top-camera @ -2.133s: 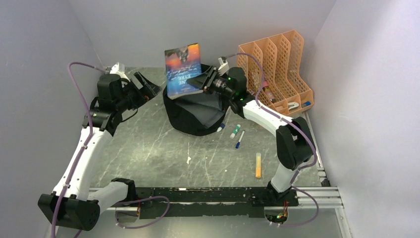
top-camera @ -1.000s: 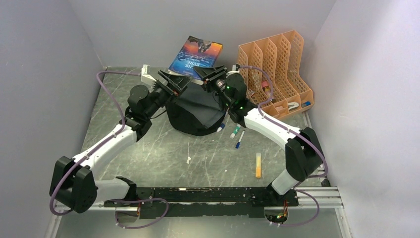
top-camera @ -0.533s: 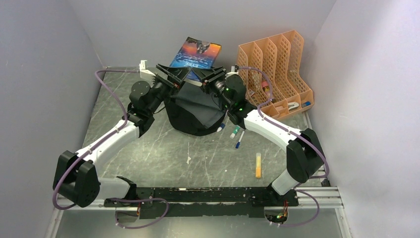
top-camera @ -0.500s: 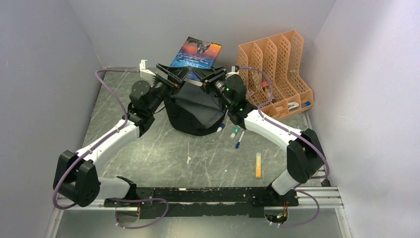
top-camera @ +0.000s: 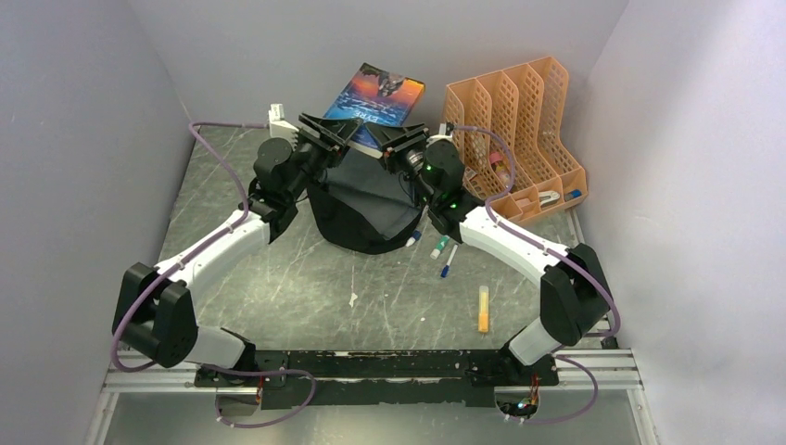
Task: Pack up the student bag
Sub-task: Pick up the book from the center of the board.
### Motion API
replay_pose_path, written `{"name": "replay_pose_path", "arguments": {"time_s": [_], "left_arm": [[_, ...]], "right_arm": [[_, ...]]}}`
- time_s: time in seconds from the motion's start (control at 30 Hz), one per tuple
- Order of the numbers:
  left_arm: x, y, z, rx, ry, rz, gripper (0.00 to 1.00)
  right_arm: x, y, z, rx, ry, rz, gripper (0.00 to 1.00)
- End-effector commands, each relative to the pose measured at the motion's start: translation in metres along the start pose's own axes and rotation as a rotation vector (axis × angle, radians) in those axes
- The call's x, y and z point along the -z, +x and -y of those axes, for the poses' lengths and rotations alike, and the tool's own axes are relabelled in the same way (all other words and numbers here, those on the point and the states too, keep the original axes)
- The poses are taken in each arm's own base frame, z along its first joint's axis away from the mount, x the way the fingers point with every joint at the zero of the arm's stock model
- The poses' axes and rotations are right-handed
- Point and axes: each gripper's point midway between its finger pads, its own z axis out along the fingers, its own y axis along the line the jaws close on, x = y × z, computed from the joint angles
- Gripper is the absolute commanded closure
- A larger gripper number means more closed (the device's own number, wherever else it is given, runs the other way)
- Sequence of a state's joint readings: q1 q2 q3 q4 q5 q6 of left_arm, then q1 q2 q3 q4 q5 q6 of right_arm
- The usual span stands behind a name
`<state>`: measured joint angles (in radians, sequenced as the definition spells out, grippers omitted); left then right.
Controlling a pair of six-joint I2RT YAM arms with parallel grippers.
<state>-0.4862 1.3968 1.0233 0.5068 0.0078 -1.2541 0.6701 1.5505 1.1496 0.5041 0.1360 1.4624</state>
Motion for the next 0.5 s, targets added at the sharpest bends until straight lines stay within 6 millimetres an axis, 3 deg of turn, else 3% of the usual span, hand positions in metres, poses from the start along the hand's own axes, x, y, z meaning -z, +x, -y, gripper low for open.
{"name": "replay_pose_path", "arguments": {"time_s": [0.0, 0.13, 0.23, 0.47], "left_arm": [[-0.004, -0.016, 0.042, -0.005, 0.118, 0.056, 0.47], [0.0, -0.016, 0.043, -0.001, 0.128, 0.057, 0.74], [0.007, -0.015, 0.047, -0.025, 0.139, 0.048, 0.94], [0.029, -0.025, 0.052, -0.219, 0.112, 0.065, 0.95]], "right_arm": [[0.024, 0.008, -0.071, -0.015, -0.204, -0.025, 1.0], [0.024, 0.006, -0.063, 0.01, -0.184, -0.01, 1.0], [0.026, 0.003, -0.056, 0.056, -0.165, 0.0, 0.81], [0.036, -0.007, -0.028, 0.134, -0.101, -0.004, 0.36]]}}
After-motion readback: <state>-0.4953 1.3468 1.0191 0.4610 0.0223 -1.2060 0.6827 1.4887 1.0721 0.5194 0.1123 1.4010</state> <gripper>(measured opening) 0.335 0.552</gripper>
